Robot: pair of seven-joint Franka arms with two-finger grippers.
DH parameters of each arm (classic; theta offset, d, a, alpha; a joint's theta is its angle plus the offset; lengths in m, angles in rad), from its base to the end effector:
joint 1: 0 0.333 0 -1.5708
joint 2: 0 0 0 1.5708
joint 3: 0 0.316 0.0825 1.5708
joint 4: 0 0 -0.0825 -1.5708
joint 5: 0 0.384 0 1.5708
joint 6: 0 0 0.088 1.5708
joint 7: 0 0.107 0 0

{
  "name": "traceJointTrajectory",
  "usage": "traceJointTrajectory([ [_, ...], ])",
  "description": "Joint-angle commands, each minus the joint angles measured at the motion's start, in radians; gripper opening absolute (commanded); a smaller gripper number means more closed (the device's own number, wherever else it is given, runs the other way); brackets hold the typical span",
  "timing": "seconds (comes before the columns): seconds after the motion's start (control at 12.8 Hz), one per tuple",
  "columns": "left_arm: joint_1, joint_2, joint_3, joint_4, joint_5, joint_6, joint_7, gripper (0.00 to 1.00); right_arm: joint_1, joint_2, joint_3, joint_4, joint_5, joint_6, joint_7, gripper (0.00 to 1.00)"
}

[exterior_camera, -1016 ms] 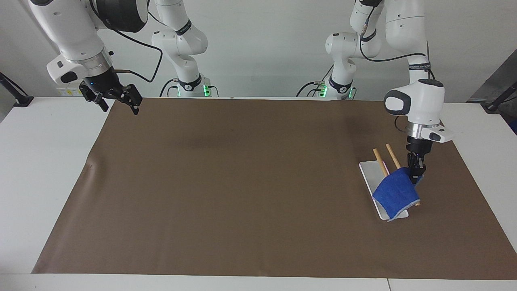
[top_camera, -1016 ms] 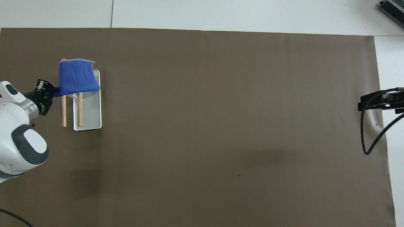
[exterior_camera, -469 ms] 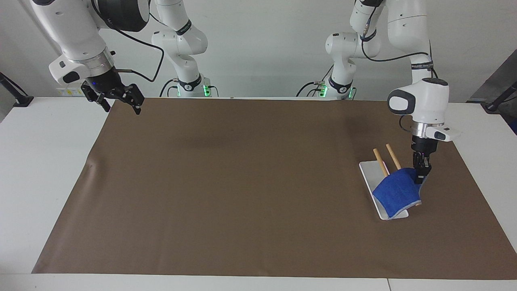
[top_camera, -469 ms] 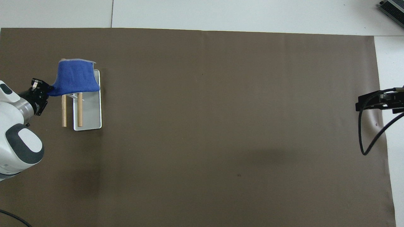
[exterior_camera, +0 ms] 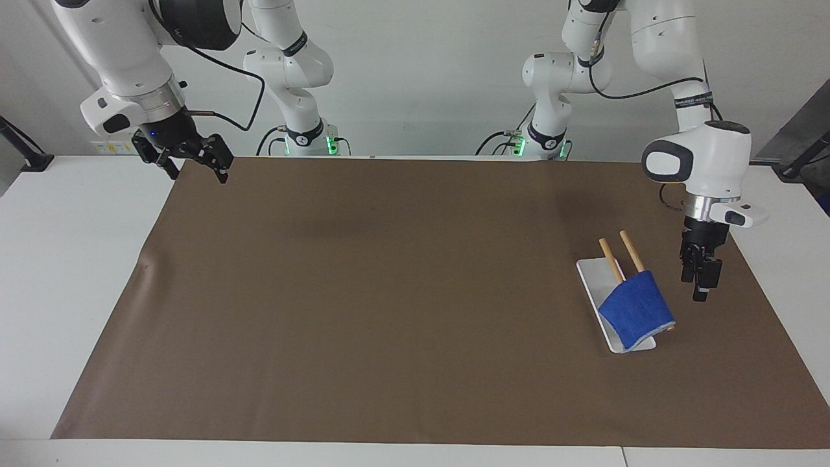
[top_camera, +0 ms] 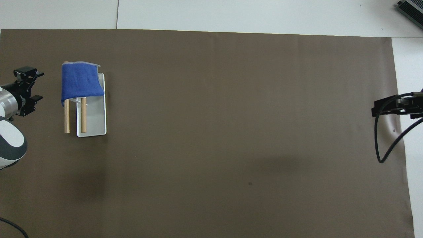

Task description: Right arm passes towel to left arm to hang

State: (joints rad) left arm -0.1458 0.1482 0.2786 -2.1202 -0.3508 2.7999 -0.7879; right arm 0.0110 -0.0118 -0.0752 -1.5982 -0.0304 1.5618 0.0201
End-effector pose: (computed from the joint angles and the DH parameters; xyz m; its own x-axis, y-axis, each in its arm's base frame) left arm 0.5966 0.0913 0.4041 0.3062 0.9351 0.1784 0.7903 -0.3542 0.5000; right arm 0.5480 -0.0388 0.6173 0.9961 -0.0844 -0.0240 -0.0837 -0.9960 0.0300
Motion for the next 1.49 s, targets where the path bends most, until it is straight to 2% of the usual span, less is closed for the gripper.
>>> traceJointTrajectory([
  [0.0, 0.006, 0.08, 0.031, 0.262, 0.054, -0.35, 0.015, 0.88, 0.011, -0.024, -0.012, -0.009, 0.013, -0.009, 0.012, 1.0],
  [0.16, 0.006, 0.12, 0.031, 0.467, 0.223, -0.675, 0.018, 0.88, 0.011, -0.024, -0.012, -0.011, 0.017, -0.008, 0.012, 1.0],
  [0.31, 0.003, 0.117, 0.019, 0.607, 0.283, -0.929, 0.08, 0.88, 0.02, -0.025, -0.014, -0.016, 0.017, -0.006, 0.012, 1.0],
  [0.47, 0.0, 0.102, 0.022, 0.69, 0.285, -1.171, 0.227, 0.87, 0.024, -0.027, -0.02, -0.016, 0.017, -0.006, 0.012, 1.0],
  [0.63, -0.012, 0.021, 0.016, 0.72, 0.294, -1.313, 0.327, 0.87, 0.024, -0.027, -0.02, -0.017, 0.017, -0.006, 0.012, 1.0],
  [0.94, -0.012, -0.117, -0.119, 0.711, 0.447, -1.457, 0.594, 0.9, 0.017, -0.027, -0.018, -0.017, 0.018, -0.009, 0.007, 1.0],
  [1.09, -0.009, -0.136, -0.127, 0.7, 0.441, -1.439, 0.636, 1.0, 0.017, -0.027, -0.017, -0.017, 0.018, -0.009, 0.007, 1.0],
  [1.33, -0.009, -0.163, -0.125, 0.623, 0.418, -1.302, 0.622, 1.0, 0.017, -0.027, -0.017, -0.017, 0.018, -0.009, 0.007, 1.0],
  [1.41, -0.011, -0.168, -0.127, 0.615, 0.417, -1.292, 0.621, 1.0, 0.017, -0.027, -0.017, -0.017, 0.018, -0.009, 0.007, 1.0],
])
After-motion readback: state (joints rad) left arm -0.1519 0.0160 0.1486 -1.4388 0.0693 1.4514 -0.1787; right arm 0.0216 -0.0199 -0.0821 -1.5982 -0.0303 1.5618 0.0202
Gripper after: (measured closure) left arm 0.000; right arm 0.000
